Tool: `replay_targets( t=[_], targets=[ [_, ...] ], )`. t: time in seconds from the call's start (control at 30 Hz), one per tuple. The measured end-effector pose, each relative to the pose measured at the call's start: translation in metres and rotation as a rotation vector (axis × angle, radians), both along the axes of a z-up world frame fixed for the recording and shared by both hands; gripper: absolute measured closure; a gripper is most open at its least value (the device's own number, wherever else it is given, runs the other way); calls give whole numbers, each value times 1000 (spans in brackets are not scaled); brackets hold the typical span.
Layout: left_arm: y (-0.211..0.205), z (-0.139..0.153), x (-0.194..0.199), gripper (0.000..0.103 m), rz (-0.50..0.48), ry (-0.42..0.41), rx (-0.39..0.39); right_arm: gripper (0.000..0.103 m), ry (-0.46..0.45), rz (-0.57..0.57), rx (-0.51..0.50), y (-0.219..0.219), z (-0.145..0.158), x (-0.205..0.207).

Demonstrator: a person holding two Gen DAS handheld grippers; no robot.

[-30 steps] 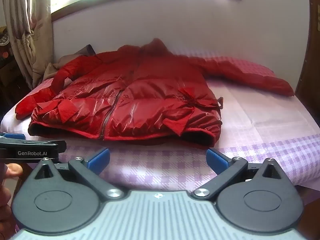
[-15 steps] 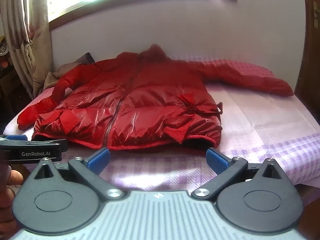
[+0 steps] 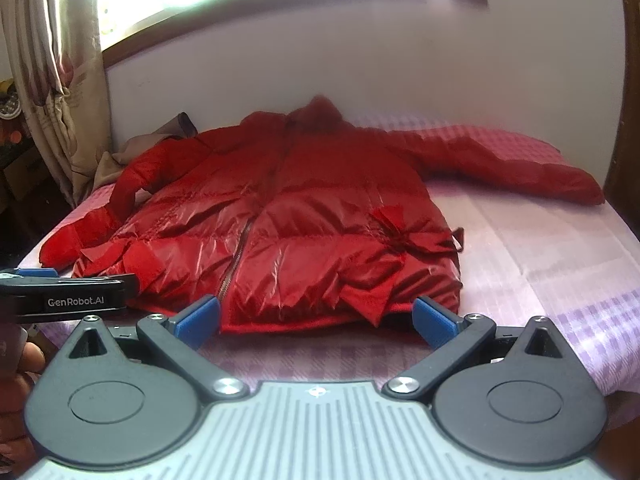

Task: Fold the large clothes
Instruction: 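Move both grippers over the red puffer jacket toward its sleeves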

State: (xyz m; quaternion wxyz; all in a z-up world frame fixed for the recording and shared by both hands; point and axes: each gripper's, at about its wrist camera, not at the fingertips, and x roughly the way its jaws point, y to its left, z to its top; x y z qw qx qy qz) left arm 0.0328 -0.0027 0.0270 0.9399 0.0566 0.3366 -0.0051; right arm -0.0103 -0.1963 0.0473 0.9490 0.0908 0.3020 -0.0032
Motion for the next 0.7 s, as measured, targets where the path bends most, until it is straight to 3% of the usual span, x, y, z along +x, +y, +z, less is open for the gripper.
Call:
replay_targets(
  t=[0.13,0.37,0.57,0.7],
  targets=[
    [-1,3,14,0,2,-12,5,0,1,10,5,0,0,14],
    [-4,8,41,0,11,-33,5,0,3,43,100,-10,3,41],
    [-9,9,62,0,12,-43,2,0,-106,53,152,-20,6,53],
    [-14,7,73,0,7,-48,15,0,-116,63,129,-23,8,65]
  ],
)
